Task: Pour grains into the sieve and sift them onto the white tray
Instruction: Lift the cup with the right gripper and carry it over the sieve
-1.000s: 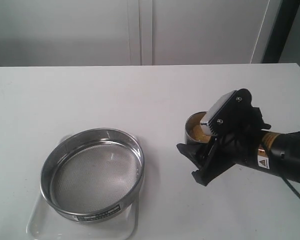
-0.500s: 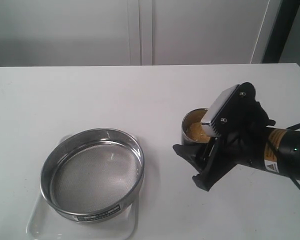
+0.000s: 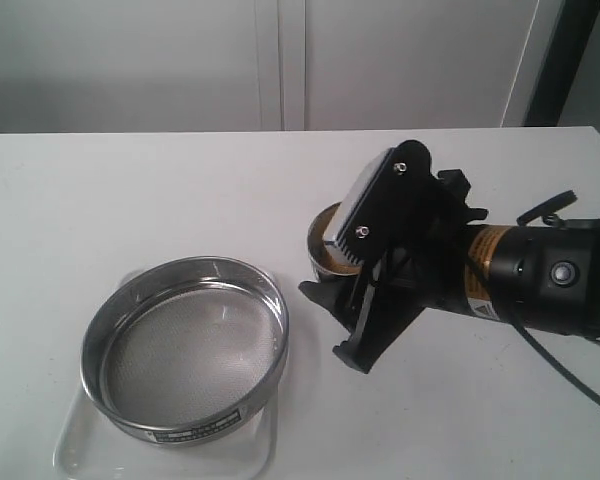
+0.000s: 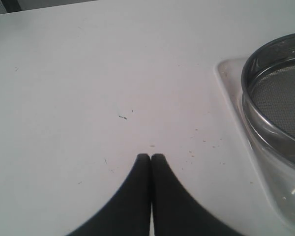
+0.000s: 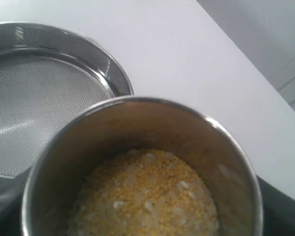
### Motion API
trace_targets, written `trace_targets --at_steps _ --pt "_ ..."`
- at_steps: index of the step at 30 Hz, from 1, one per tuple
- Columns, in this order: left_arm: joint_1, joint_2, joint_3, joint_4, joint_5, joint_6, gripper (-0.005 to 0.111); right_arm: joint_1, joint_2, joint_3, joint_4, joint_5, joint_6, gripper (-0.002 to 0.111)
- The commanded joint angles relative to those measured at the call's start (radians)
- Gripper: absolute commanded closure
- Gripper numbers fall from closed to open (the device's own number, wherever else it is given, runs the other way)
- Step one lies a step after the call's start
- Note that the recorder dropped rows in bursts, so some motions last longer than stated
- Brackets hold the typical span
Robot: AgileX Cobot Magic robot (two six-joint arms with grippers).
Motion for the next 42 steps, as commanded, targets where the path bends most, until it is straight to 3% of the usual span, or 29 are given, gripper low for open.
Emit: trace_targets --at_steps 1,23,42 --pt "-0.005 -0.001 0.004 -0.010 0.002 -0.009 0.107 0.058 -0.005 -0.052 0.003 0.035 0.008 0.108" --pt "-0.005 -0.001 0.004 -0.010 0.002 -0.009 0.107 0.286 0.182 -0.256 0.003 0.266 -0.040 0.108" --pt "-0.005 -0.001 0.004 -0.010 0.002 -0.009 0.107 0.288 0.336 -0.411 0.006 0.442 -0.180 0.108"
